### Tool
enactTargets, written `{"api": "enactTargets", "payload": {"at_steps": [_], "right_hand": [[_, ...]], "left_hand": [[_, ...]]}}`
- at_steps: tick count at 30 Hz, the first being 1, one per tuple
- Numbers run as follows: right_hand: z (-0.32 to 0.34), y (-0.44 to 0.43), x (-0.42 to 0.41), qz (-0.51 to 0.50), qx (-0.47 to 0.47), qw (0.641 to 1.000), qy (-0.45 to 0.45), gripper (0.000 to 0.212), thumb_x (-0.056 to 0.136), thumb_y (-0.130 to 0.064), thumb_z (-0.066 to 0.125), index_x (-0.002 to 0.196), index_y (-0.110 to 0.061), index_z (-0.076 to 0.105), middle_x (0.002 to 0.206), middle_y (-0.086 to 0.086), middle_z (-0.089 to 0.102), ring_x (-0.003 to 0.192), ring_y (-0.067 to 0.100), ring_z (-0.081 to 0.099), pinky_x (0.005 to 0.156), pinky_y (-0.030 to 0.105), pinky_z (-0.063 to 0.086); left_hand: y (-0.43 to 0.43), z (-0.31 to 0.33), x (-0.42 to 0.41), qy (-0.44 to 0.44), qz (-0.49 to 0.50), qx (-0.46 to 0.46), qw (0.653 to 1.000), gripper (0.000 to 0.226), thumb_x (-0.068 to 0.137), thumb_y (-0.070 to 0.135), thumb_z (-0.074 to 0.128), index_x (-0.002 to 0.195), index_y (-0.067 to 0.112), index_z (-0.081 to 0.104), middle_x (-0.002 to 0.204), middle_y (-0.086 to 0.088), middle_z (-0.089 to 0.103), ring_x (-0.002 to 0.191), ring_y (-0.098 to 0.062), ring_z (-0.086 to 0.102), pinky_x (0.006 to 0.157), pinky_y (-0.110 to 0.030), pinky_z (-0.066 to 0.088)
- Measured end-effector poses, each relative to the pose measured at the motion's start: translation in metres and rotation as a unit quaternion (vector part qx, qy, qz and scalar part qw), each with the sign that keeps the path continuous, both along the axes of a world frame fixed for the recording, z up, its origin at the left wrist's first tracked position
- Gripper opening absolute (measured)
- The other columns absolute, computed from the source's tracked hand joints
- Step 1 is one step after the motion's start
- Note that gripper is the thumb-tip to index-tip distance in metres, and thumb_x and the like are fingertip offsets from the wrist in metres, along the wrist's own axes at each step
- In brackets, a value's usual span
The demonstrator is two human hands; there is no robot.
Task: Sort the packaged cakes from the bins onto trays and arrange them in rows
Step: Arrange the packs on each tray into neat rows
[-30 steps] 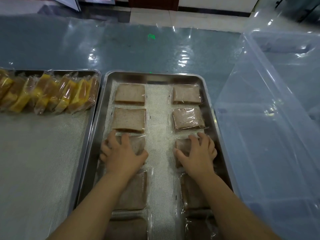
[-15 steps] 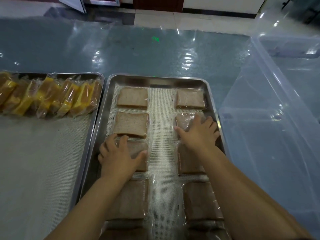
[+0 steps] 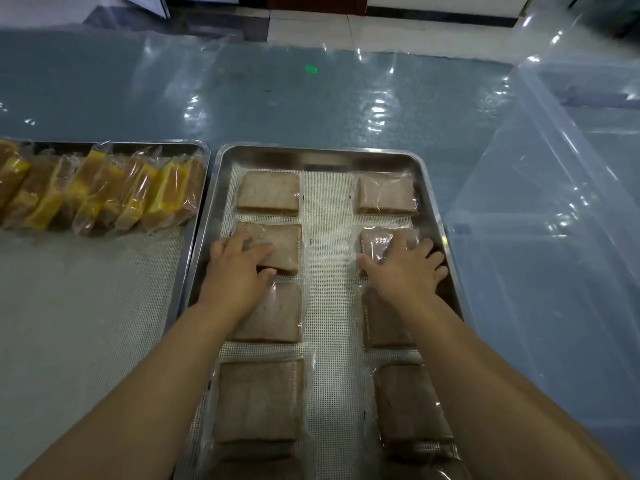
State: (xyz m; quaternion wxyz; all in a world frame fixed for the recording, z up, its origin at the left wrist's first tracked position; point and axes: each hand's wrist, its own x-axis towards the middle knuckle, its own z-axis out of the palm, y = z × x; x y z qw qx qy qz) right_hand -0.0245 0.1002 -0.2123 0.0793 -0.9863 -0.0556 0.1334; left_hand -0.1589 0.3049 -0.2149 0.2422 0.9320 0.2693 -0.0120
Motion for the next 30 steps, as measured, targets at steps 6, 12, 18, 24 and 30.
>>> {"api": "enactTargets", "payload": {"at_steps": [6,12,18,24,30], "right_hand": [[-0.001,-0.009,-0.007,0.029,0.027,0.999,0.008,0.090,0.080,-0.078,0.038,0.150,-0.026,0.014,0.156,0.019,0.002,0.139,0.043,0.011,0.111,0.055,0.012],[0.011,-0.032,-0.037,0.046,0.119,0.991,-0.037,0.080,0.086,-0.066,0.046,0.148,-0.024,0.017,0.156,0.014,0.004,0.142,0.036,0.007,0.114,0.052,0.009],[0.006,-0.077,-0.097,0.068,0.185,0.978,-0.066,0.051,0.086,-0.047,0.060,0.130,-0.025,0.045,0.146,0.008,0.029,0.133,0.027,0.023,0.109,0.047,0.023],[0.002,-0.110,-0.148,0.109,0.191,0.971,-0.094,0.037,0.084,-0.040,0.064,0.115,-0.020,0.061,0.128,0.003,0.051,0.121,0.025,0.038,0.095,0.042,0.030],[0.014,-0.103,-0.169,0.184,0.227,0.955,-0.056,0.022,0.084,-0.034,0.061,0.101,-0.021,0.065,0.105,-0.008,0.059,0.097,0.011,0.052,0.082,0.037,0.051]], "left_hand": [[-0.005,-0.004,-0.003,-0.023,0.007,0.011,1.000,0.045,0.091,0.034,0.057,0.135,0.024,0.051,0.150,-0.002,0.030,0.136,-0.027,0.015,0.114,-0.043,0.021],[-0.027,0.006,-0.025,-0.041,0.044,-0.003,0.998,0.053,0.088,0.042,0.059,0.135,0.020,0.049,0.148,-0.011,0.029,0.137,-0.030,0.016,0.114,-0.045,0.021],[-0.078,0.014,-0.086,-0.025,0.046,-0.033,0.998,0.049,0.083,0.047,0.062,0.128,0.031,0.051,0.143,0.002,0.028,0.131,-0.026,0.019,0.111,-0.049,0.021],[-0.102,0.010,-0.142,-0.039,-0.010,-0.017,0.999,0.054,0.077,0.061,0.047,0.116,0.027,0.061,0.126,0.006,0.046,0.117,-0.018,0.036,0.099,-0.039,0.031],[-0.087,0.026,-0.173,-0.063,-0.006,-0.015,0.998,0.023,0.083,0.037,0.066,0.102,0.022,0.067,0.104,0.013,0.054,0.099,-0.010,0.053,0.083,-0.024,0.041]]}}
